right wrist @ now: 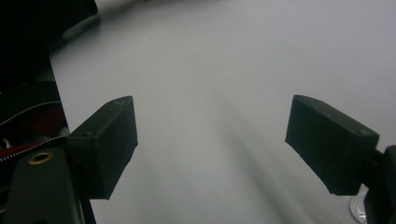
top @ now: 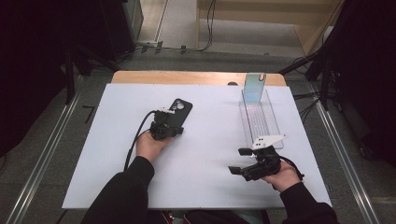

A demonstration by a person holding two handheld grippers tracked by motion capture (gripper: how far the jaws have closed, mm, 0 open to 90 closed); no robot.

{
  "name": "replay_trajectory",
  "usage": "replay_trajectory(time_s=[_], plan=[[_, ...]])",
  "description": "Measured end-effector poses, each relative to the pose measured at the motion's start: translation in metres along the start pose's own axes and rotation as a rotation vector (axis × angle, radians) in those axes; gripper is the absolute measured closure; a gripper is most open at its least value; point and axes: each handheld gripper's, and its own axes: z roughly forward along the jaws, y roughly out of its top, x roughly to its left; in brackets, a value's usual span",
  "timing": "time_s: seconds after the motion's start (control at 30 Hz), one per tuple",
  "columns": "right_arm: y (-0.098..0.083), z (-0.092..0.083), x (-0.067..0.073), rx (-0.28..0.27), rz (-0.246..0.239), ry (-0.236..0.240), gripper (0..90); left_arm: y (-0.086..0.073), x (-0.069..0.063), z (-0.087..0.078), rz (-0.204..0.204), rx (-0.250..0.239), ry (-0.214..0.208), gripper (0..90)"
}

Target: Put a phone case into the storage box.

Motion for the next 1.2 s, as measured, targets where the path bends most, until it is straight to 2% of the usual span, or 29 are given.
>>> replay_trajectory(time_s=[0.07,0.13,0.17,0.3,0.37,0.53,0.63,0.77,0.83,0.93,1.07,1.2], plan=[[0.000,0.000,0.000,0.000,-0.002,0.000,15.0,-0.001,0.003,-0.002,-0.007,0.002,0.007,90.0],[0.000,0.000,-0.001,0.000,-0.002,0.001,15.0,-0.001,0.004,-0.004,-0.033,-0.001,-0.003,87.3],[0.000,0.000,-0.001,0.000,-0.003,0.001,15.0,-0.001,0.003,-0.005,-0.029,0.000,-0.007,85.5],[0.000,0.000,-0.001,0.001,-0.002,0.002,15.0,-0.001,-0.003,-0.009,-0.034,0.002,-0.042,78.8],[0.000,0.000,-0.001,0.001,0.001,0.003,15.0,-0.002,-0.006,-0.012,-0.031,0.008,-0.055,71.1],[-0.001,0.000,-0.002,-0.001,0.005,0.004,15.0,-0.006,-0.016,-0.024,-0.031,0.000,-0.123,58.7],[-0.001,-0.001,-0.002,0.001,0.006,0.005,15.0,-0.009,-0.022,-0.032,-0.012,-0.022,-0.171,49.4],[-0.001,0.000,-0.002,0.002,0.005,0.005,15.0,-0.015,-0.029,-0.045,0.033,-0.056,-0.206,38.9],[-0.001,0.000,-0.002,0.003,0.004,0.006,15.0,-0.019,-0.033,-0.050,0.046,-0.071,-0.223,37.9],[-0.001,0.000,-0.003,0.005,0.004,0.006,15.0,-0.026,-0.037,-0.056,0.073,-0.065,-0.232,33.9],[0.000,0.001,-0.003,0.003,0.005,0.005,15.0,-0.036,-0.042,-0.066,0.103,-0.070,-0.241,33.9],[0.000,0.001,-0.003,0.005,0.004,0.007,15.0,-0.042,-0.044,-0.074,0.118,-0.081,-0.251,31.3]])
